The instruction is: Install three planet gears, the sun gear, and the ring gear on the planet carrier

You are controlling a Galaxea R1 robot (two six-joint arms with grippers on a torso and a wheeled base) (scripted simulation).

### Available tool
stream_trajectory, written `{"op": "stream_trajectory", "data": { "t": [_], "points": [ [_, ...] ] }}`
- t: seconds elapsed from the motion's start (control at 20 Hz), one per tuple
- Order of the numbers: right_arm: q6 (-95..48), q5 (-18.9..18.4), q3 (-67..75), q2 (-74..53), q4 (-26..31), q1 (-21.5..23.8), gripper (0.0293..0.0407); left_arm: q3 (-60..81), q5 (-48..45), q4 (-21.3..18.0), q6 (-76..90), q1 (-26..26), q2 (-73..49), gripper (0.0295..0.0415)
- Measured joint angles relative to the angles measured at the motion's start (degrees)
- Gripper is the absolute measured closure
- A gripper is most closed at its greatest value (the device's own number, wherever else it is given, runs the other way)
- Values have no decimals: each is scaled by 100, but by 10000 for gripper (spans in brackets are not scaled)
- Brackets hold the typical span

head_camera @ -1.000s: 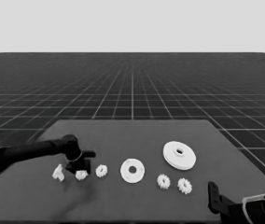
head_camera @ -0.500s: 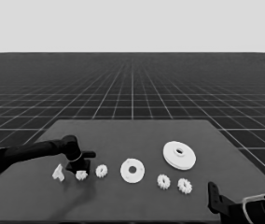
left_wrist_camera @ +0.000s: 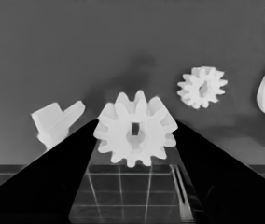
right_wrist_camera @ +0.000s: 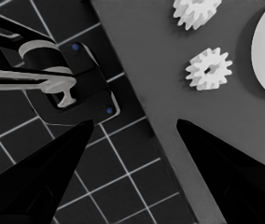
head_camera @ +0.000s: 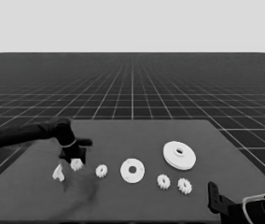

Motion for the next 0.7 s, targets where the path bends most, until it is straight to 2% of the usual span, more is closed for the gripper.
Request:
{"op": "stream_trajectory", "data": {
  "t": [0.2, 0.25, 0.3, 0.4, 0.7],
  "points": [
    [0, 0, 0, 0, 0, 0, 315, 6, 22, -44, -1, -45, -3, 398],
    [0, 0, 0, 0, 0, 0, 315, 368, 289, 118, -1569, -29, 780, 398],
    [0, 0, 0, 0, 0, 0, 315, 282, 441, 144, -2340, -15, 1891, 398],
    [0, 0, 0, 0, 0, 0, 315, -352, 508, 132, -2658, -1, 3030, 398],
    [0, 0, 0, 0, 0, 0, 315, -877, 510, 125, -2647, 5, 3560, 398]
  ]
}}
